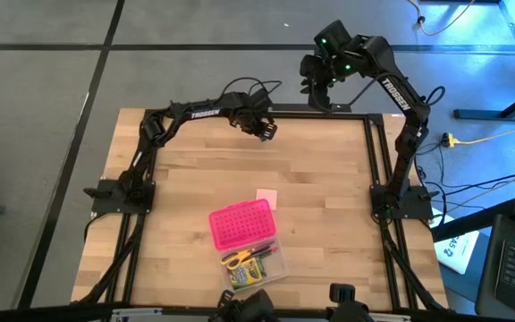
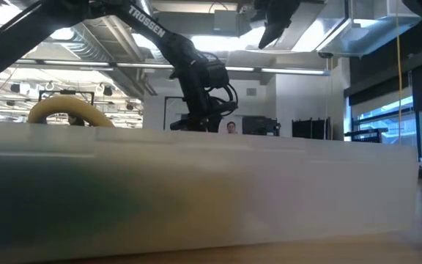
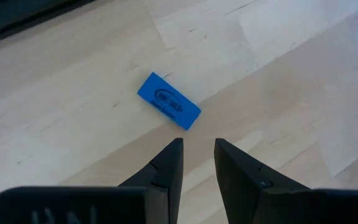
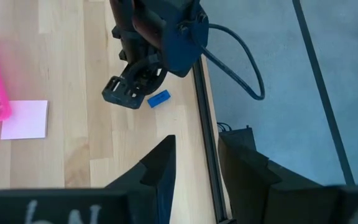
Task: Pack school essentials
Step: Put the blue eraser into the pink supply box
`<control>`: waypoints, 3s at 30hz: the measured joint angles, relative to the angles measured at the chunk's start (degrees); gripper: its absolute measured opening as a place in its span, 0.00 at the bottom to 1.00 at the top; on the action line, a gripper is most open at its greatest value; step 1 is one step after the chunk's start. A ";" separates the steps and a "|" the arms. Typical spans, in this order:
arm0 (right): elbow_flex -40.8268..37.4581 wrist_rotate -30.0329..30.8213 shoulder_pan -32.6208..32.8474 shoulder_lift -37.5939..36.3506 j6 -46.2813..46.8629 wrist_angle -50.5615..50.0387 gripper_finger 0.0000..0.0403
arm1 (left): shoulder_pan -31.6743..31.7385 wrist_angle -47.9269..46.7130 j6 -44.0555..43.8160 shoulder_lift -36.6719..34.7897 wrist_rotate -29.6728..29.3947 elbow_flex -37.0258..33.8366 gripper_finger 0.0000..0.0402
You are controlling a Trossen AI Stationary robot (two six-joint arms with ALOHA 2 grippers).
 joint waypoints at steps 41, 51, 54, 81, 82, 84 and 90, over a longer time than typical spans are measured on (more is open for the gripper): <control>0.00 0.00 0.02 0.00 0.00 0.00 0.30 | -4.22 2.59 -38.61 -0.11 -10.02 -0.09 0.43; 0.00 0.00 0.01 0.00 0.00 0.98 0.30 | -4.57 3.03 -46.14 3.14 -8.96 -0.09 0.50; 0.00 0.00 0.00 0.00 0.00 2.15 0.30 | -4.16 3.25 -49.43 4.15 -7.49 -0.09 0.50; 0.00 0.00 0.02 0.02 0.00 5.57 0.30 | -3.70 6.97 -51.05 6.27 -13.47 -0.11 0.50; 0.00 0.00 0.02 0.02 0.00 5.57 0.30 | -3.69 6.97 -51.05 6.27 -13.47 -0.11 0.50; 0.00 0.00 0.02 0.02 0.00 5.57 0.30 | -3.69 6.97 -51.09 6.27 -13.45 -0.11 0.50; 0.00 0.00 0.02 0.02 0.02 5.55 0.30 | -2.76 9.85 -51.49 6.27 -5.34 -0.07 0.50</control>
